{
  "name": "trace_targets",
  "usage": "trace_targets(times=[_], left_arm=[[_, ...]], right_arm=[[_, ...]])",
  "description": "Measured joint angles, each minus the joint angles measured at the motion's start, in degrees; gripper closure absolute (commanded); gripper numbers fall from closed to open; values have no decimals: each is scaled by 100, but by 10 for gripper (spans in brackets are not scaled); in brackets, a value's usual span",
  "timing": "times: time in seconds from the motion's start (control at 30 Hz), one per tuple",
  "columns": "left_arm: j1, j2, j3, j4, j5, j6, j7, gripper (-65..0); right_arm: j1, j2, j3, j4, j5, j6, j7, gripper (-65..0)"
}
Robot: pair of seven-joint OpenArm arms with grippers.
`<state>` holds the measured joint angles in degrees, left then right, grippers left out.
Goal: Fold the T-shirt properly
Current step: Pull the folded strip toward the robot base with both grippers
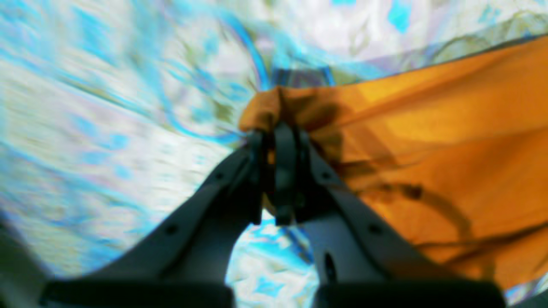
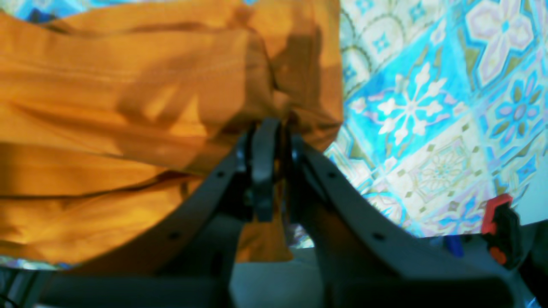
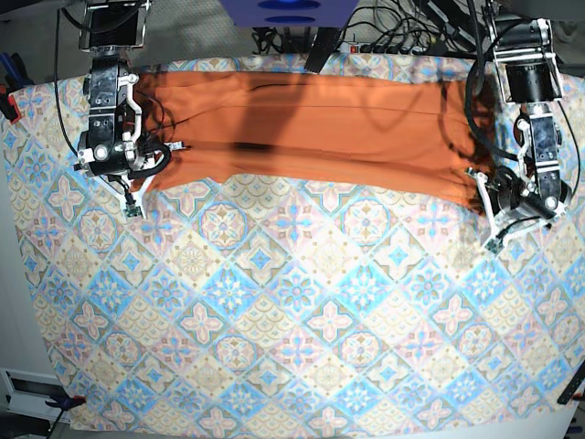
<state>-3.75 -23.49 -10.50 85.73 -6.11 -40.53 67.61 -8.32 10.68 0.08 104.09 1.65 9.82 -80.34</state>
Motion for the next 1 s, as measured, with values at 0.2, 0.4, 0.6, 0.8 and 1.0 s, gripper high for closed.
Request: trace_targets(times=[0.2,0.4,0.6,0.8,1.0], left_arm=[[236,7,70,1200,13,24,459,-12],[448,17,407,1086,140,22,321,-12],[879,-2,396,1069,225,22,74,-12],[1152,-94,396,1071,177,22,28,-12],[1475,-157,385,1073,201,26,-160,-12]], right_arm=[[-28,0,4,101,-4,0,9,-38],[-127,-2,4,105,0,0,13,-38],[-282,-2,4,109,-11,0,11,-38],[-409,-2,4,160,-15,0,15,-38],[-553,0,4,317,-15,0,20,-38]])
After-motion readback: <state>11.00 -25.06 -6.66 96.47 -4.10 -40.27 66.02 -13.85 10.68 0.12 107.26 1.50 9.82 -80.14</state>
